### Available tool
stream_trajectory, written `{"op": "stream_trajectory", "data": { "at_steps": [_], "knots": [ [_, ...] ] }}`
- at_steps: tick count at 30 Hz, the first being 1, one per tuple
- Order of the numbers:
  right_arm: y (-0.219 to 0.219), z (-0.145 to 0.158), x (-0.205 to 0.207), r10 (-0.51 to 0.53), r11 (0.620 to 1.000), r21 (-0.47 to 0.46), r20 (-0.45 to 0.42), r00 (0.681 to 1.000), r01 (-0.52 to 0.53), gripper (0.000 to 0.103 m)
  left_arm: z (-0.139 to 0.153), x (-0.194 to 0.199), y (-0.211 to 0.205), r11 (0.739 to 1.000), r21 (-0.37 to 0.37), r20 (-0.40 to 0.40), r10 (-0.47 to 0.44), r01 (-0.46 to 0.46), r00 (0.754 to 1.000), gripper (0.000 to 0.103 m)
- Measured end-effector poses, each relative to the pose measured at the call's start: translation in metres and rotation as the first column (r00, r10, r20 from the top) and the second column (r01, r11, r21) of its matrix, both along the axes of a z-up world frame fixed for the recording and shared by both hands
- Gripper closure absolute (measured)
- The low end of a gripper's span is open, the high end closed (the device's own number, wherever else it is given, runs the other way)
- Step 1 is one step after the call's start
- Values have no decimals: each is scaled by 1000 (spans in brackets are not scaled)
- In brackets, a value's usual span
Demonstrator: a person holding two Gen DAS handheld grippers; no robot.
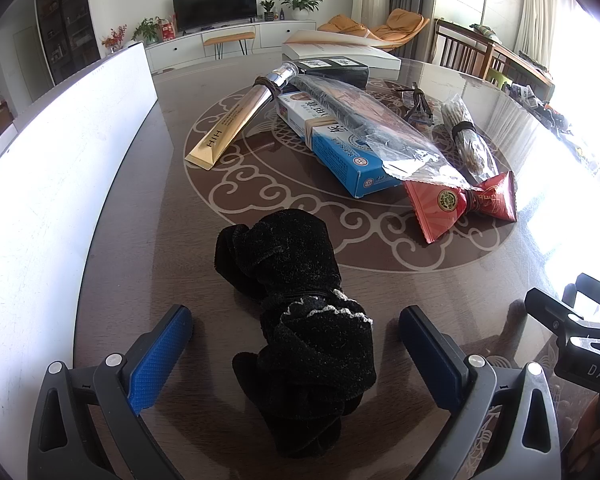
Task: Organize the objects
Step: 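Hold the black knit hat raised in the left tool, then grasp a red foil packet with the right tool while the left tool holds the hat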
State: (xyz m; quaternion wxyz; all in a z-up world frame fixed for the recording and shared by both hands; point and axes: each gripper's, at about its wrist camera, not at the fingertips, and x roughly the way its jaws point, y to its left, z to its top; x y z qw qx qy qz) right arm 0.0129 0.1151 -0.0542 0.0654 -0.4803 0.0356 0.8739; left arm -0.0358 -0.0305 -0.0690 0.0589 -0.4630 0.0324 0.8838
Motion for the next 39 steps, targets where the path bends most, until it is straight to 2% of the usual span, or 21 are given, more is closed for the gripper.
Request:
{"op": "stream_trajectory", "data": {
  "at_steps": [7,9,12,13,15,16,18,21,24,26,27,28,30,31,32,33,34,37,39],
  "knots": [
    [3,1,0,-4,1000,-18,-5,1000,4,0,0,0,0,1000,0,0,0,0,1000,0],
    [11,5,4,-17,996,-90,-27,999,15,0,0,0,0,1000,0,0,0,0,1000,0],
    [26,13,3,-27,970,-242,-62,998,11,0,0,0,0,1000,1,0,0,0,1000,0],
    [27,18,0,-20,965,-261,-77,997,-1,0,0,0,0,1000,1,0,0,0,1000,0],
    [21,34,-11,47,971,-228,-128,991,-75,0,0,0,0,1000,0,0,-1,1,1000,0],
    [14,44,-18,115,967,-207,-164,980,-148,0,0,0,0,1000,0,0,-1,1,1000,0],
    [-5,61,-33,288,933,-151,-228,930,-326,0,0,0,0,1000,1,0,-1,1,1000,0],
    [-33,66,-59,506,847,-66,-201,839,-527,0,0,0,0,1000,1,0,-1,1,1000,0],
    [-47,50,-83,583,807,-48,-93,807,-589,11,0,0,0,1000,-1,-1,0,0,1000,0],
    [-47,37,-93,602,792,-105,-22,798,-601,35,0,0,0,1000,0,-1,-1,1,1000,0],
    [-45,34,-92,614,782,-136,3,789,-608,38,1,0,0,1000,0,-1,-2,2,1000,0],
    [-44,31,-86,633,765,-169,24,773,-621,40,1,0,0,1000,0,-1,-2,2,1000,0],
    [-44,30,-68,693,710,-226,58,718,-667,40,1,0,0,1000,1,-1,-2,2,1000,0],
    [-46,32,-59,717,687,-234,69,693,-688,40,1,0,0,1000,1,-2,-2,2,1000,0],
    [-46,35,-50,727,679,-226,77,682,-699,40,1,0,0,1000,1,-1,-2,2,1000,0],
    [-46,38,-46,719,689,-207,77,690,-695,40,1,0,1,1000,1,-1,-2,2,1000,0],
    [-45,42,-45,699,710,-193,75,711,-677,40,1,0,0,1000,0,-1,-3,3,1000,0],
    [-46,43,-57,613,779,-230,87,785,-583,40,2,-1,0,1000,-2,21,-21,21,1000,0],
    [-54,39,-66,573,811,-220,114,811,-542,40,3,-3,-2,1000,-3,52,-27,27,998,0]
  ]
}}
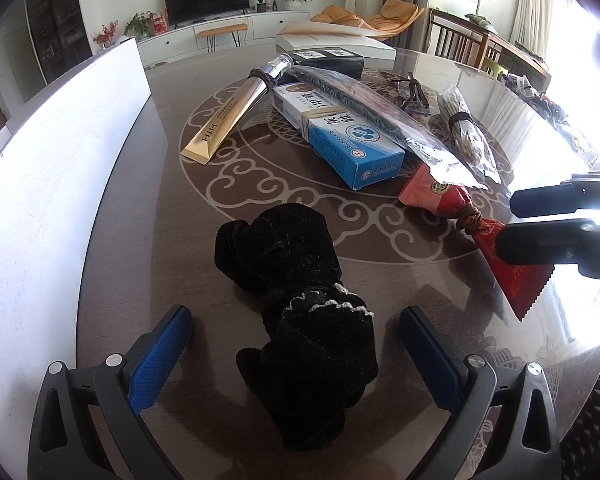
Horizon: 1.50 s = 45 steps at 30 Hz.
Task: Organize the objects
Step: 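Grasp a red foil packet with the right tool while the left tool holds the hat, then carry the hat and red packet over the white bin and release both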
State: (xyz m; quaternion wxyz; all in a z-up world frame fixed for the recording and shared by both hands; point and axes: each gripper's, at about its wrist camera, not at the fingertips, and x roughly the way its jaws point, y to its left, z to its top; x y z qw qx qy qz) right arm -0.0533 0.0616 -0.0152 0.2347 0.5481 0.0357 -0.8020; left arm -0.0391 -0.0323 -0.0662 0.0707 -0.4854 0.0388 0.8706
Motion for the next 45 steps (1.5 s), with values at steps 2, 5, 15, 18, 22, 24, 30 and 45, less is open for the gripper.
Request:
{"op": "stream_trajectory", "data": {
  "at_steps": [2,5,15,18,22,24,30,45],
  "knots": [
    [-10,-5,-8,-23,999,30,15,1000,23,46,4,1,-6,999,35,4,0,-1,1000,0],
    [-21,-15,-13,-36,997,71,37,999,34,72,12,3,-11,999,48,-19,12,-11,1000,25],
    [19,20,34,-152,978,-137,33,988,156,84,53,42,-9,987,141,-76,-67,77,995,66],
    [24,27,47,-174,952,-245,67,982,185,84,76,56,-21,983,160,-104,-69,85,992,66],
    [8,46,60,-170,912,-363,82,982,188,84,118,71,-65,976,216,-148,-6,38,989,66],
    [-21,63,57,-132,903,-407,53,990,142,84,139,76,-97,978,209,-186,53,-14,981,66],
    [-139,111,53,31,861,-507,-31,999,-42,84,150,73,-203,959,119,-170,275,-257,946,66],
    [-208,80,57,-38,975,-222,-205,978,-8,19,94,71,-272,870,-20,-136,485,-492,864,22]
  ]
}}
